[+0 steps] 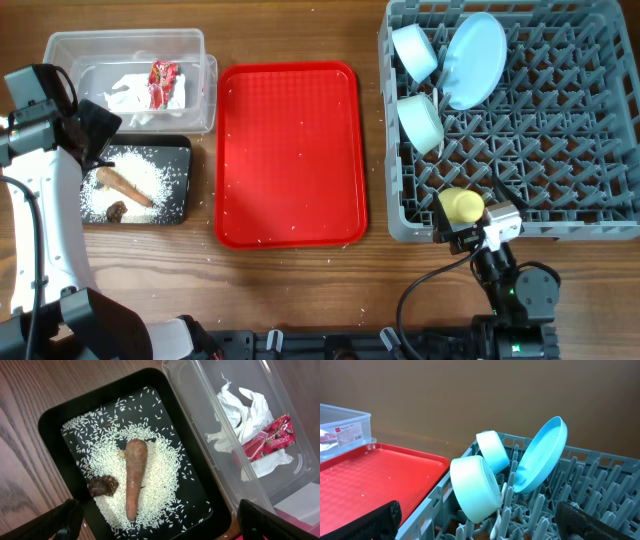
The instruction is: Sort waste into correct bins and load items into the dishwasher rack
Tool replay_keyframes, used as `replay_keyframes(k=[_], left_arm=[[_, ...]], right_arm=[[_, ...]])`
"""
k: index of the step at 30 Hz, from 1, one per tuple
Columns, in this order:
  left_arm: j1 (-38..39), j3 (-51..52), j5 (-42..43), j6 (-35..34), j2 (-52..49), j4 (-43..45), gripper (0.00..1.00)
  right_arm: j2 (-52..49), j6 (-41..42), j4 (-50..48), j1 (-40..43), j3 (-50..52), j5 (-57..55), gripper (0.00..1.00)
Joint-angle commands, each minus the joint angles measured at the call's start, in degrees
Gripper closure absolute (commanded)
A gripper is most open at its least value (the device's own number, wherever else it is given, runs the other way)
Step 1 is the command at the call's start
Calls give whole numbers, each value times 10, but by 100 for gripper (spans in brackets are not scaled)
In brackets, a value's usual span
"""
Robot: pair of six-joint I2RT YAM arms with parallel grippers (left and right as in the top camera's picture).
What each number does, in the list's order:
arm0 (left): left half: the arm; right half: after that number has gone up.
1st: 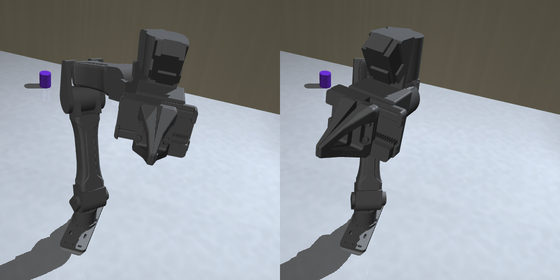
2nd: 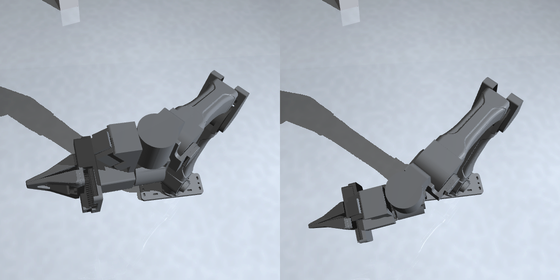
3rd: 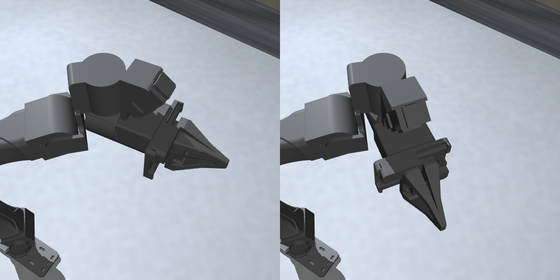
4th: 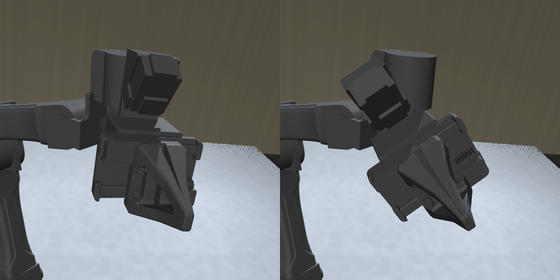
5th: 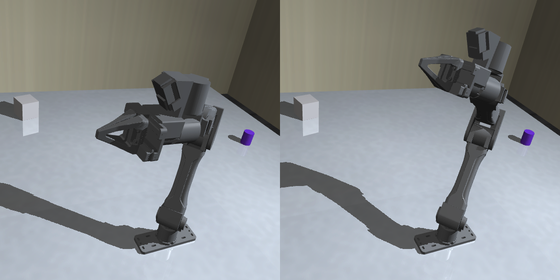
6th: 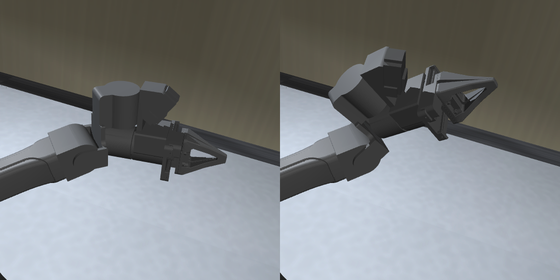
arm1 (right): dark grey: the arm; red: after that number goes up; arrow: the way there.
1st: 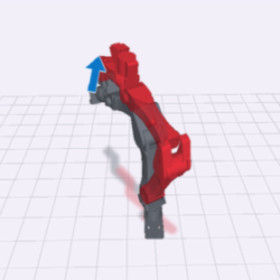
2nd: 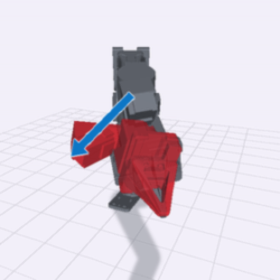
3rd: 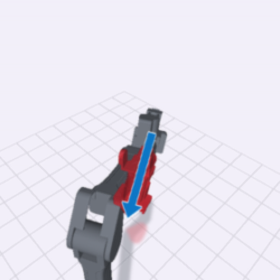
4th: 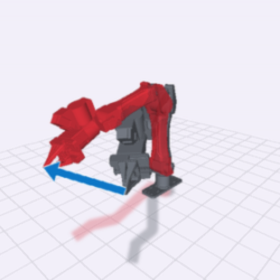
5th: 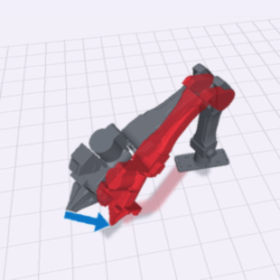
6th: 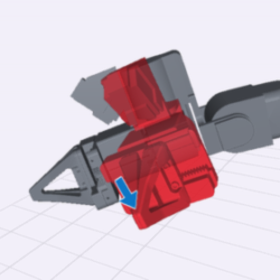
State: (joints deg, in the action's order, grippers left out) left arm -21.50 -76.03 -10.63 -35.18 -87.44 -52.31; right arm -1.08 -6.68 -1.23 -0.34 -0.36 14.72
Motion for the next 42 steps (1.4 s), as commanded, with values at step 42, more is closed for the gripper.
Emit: replay_keyframes(k=[42], left_arm=[[204, 757, 81, 260, 873, 483, 0]], right_arm=[[8, 7, 0, -3, 1, -10, 0]])
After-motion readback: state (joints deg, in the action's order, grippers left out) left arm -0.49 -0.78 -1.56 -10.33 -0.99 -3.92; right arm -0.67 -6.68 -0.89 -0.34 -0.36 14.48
